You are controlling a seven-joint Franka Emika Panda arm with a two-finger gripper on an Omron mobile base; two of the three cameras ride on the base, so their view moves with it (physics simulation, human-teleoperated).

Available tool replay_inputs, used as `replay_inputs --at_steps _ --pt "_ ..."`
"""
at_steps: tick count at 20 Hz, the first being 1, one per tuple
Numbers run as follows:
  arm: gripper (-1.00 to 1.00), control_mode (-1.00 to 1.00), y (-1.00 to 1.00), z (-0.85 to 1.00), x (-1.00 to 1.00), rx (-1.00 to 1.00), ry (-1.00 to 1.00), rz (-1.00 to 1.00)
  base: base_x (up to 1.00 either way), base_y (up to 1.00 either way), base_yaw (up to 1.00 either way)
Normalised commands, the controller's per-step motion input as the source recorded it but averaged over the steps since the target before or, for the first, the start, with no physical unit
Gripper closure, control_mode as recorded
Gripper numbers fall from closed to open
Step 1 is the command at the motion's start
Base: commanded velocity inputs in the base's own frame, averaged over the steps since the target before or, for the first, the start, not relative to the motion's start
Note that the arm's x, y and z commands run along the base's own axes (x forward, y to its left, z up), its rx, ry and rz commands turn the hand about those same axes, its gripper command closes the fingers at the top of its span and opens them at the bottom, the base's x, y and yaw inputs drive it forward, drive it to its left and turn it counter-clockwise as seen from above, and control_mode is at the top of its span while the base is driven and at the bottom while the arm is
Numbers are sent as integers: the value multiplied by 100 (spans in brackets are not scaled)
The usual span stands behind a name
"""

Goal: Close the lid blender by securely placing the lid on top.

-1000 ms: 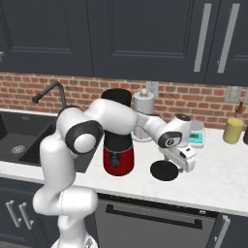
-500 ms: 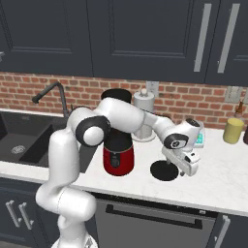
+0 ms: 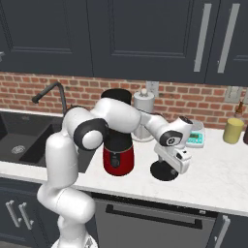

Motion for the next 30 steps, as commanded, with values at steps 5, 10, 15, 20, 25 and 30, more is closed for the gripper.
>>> replay_inputs --at_steps 5,10,15,20,25,30 --pt "-100 -100 7 -31 5 0 1 0 0 0 0" --pt "-100 -100 0 -25 12 0 0 0 0 0 0" --pt "100 -100 15 -30 2 0 0 0 0 0 0" --pt "100 -100 44 -27 0 0 0 0 0 0 0" --pt "100 -100 47 -13 0 0 0 0 0 0 0" --pt "100 -100 9 10 -6 0 0 0 0 0 0"
